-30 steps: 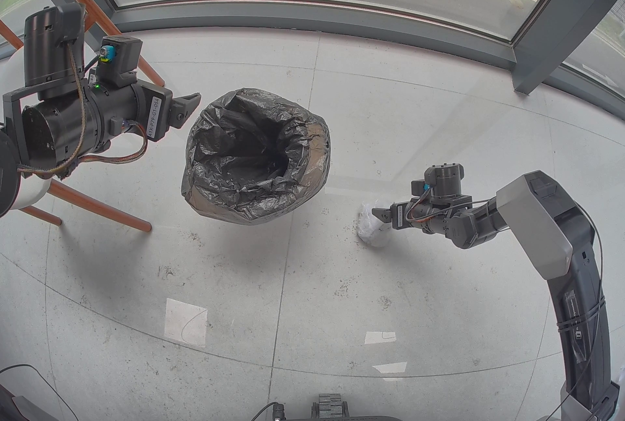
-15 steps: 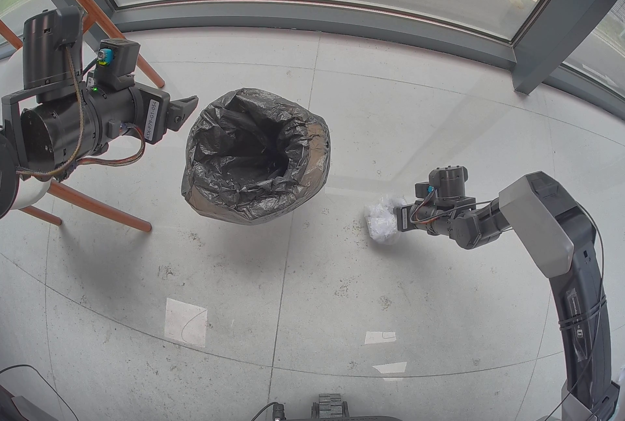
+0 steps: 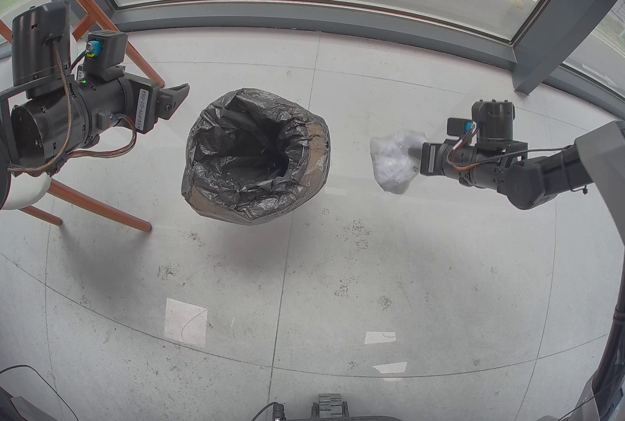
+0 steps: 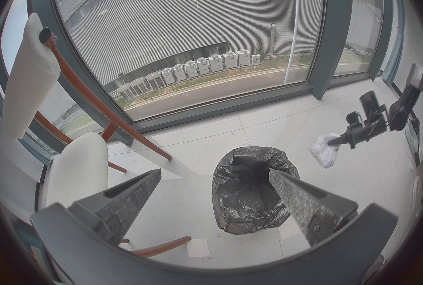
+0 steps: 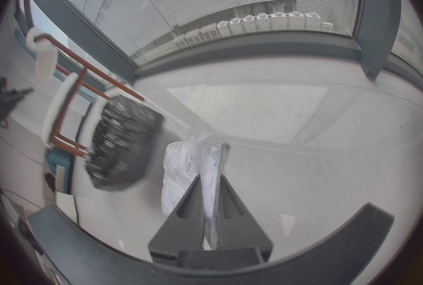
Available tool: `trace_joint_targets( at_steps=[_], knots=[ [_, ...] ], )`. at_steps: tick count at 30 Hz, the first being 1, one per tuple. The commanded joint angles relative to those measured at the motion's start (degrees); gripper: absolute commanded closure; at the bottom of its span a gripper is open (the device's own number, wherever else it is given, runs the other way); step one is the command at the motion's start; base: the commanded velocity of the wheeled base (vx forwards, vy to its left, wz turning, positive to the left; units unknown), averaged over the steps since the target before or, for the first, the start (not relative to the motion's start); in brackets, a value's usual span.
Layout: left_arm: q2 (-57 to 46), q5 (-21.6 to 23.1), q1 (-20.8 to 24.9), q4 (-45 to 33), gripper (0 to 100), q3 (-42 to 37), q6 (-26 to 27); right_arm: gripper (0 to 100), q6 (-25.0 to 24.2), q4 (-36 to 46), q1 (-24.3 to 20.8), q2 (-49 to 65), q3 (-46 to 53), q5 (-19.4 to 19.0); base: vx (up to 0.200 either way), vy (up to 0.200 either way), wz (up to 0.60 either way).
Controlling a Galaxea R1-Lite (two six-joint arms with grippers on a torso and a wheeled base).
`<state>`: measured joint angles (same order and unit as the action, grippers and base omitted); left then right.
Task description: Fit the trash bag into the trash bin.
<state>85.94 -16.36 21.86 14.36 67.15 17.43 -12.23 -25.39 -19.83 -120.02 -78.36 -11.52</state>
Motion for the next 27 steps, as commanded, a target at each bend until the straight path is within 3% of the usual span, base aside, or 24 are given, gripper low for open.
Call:
trace_joint_targets(
  at_steps=[1, 10, 17, 18, 23, 27],
  knots=[
    [-0.07, 0.01, 0.03, 0.58, 0, 0.27, -0.03, 100, -5.0, -0.18, -9.26, 10.42, 2.95, -0.52, 0.0, 0.0, 0.0],
    [-0.25, -0.25, -0.06, 0.58, 0, -0.09, -0.03, 100, -5.09, -3.44, -18.31, 6.11, -1.71, -0.52, 0.0, 0.0, 0.0],
    [-0.87, -0.34, -0.5, 0.58, 0, -0.35, -0.03, 100, -5.26, -3.87, -20.68, 1.89, -10.67, -0.61, 0.0, 0.0, 0.0],
    [-0.95, -0.34, -0.76, 0.58, 0, -0.52, -0.03, 0, -5.26, -3.96, -20.77, 0.49, -13.31, -0.61, 0.0, 0.0, 0.0],
    [-1.92, -0.34, -0.85, 0.49, 0, -1.23, -0.03, 0, -5.88, -4.75, -20.07, 0.57, -13.4, -0.08, 0.0, 0.0, 0.0],
    [-2.36, -0.34, -0.94, 0.58, 0, -2.28, -0.03, 0, -10.36, -4.14, -20.07, 3.65, -12.43, 0.36, 0.0, 0.0, 0.0]
  ],
)
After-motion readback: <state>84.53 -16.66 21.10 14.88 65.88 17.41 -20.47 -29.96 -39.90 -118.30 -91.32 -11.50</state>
